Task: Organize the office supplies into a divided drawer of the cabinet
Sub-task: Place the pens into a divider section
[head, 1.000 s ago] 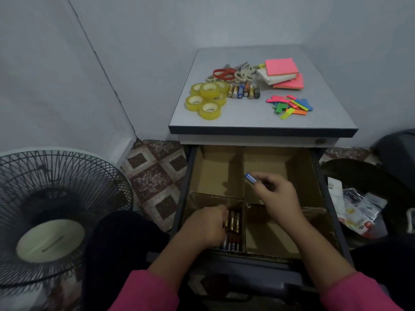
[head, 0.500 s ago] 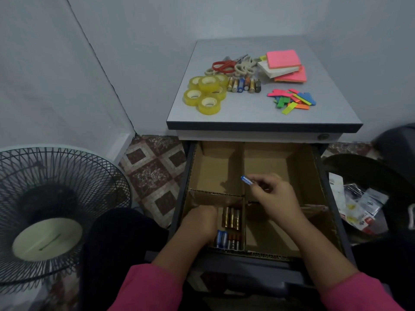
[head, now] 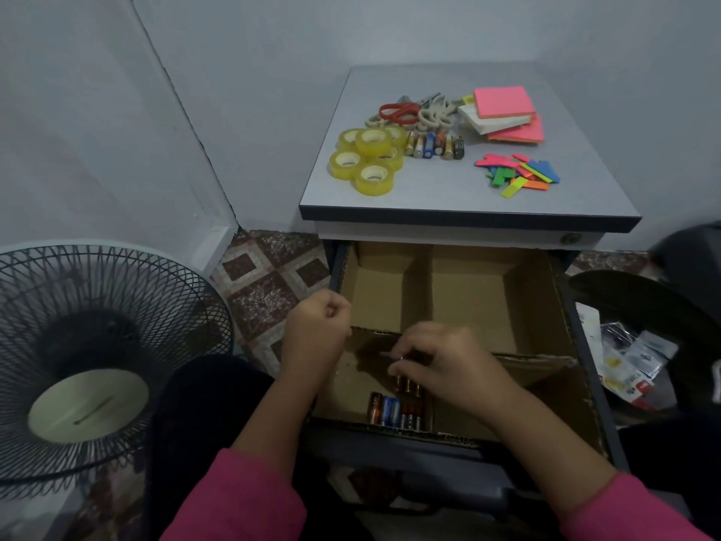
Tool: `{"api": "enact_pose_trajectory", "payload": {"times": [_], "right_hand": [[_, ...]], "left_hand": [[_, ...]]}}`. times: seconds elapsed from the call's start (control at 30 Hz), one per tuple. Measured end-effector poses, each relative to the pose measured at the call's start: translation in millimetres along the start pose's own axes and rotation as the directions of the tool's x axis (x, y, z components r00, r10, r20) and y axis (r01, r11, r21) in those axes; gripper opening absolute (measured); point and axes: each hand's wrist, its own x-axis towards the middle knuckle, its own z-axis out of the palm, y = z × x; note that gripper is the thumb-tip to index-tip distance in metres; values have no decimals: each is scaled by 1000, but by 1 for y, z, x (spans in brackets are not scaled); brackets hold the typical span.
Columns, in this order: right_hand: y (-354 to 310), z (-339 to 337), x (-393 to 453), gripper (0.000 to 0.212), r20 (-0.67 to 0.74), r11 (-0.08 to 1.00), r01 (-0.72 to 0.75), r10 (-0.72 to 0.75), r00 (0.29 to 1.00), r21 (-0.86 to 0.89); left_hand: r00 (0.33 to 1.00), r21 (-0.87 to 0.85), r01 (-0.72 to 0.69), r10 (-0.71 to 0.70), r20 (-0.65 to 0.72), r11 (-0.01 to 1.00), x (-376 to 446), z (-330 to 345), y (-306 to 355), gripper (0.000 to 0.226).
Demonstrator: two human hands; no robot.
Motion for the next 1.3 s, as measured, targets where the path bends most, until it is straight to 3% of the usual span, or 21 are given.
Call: {"api": "enact_pose_trajectory", "payload": {"times": [0.1,0.2,0.37,0.53,0.83,1.1,1.3], "right_hand": [[-5,22,14,16,195,946,108,-49,980,-306],[-6,39,27,13,323,877,118,44,946,-466],[-4,38,37,17,360,893,-53,234,903,-447],[-4,43,36,19,288,910,-90,220,932,-404],[-4,38,49,17,335,935,-163,270,903,-315],[-14,49,44,17,388,902,-201,355,850,-383],[-17,56,46,23,374,880,-168,352,858,-443]], "left_hand": [[997,-133,67,-70,-15,989,7,5,-10,20],[998,-173,50,-56,-29,984,9,7,-16,20],[999,-168,44,-47,-13,985,9,8,-17,24],[999,-171,45,-46,1,984,9,9,-18,26],[999,-148,40,-38,18,988,8,8,-17,24],[998,-147,56,-53,27,987,9,10,-17,24],[998,-145,62,-59,24,988,8,10,-16,24]]}}
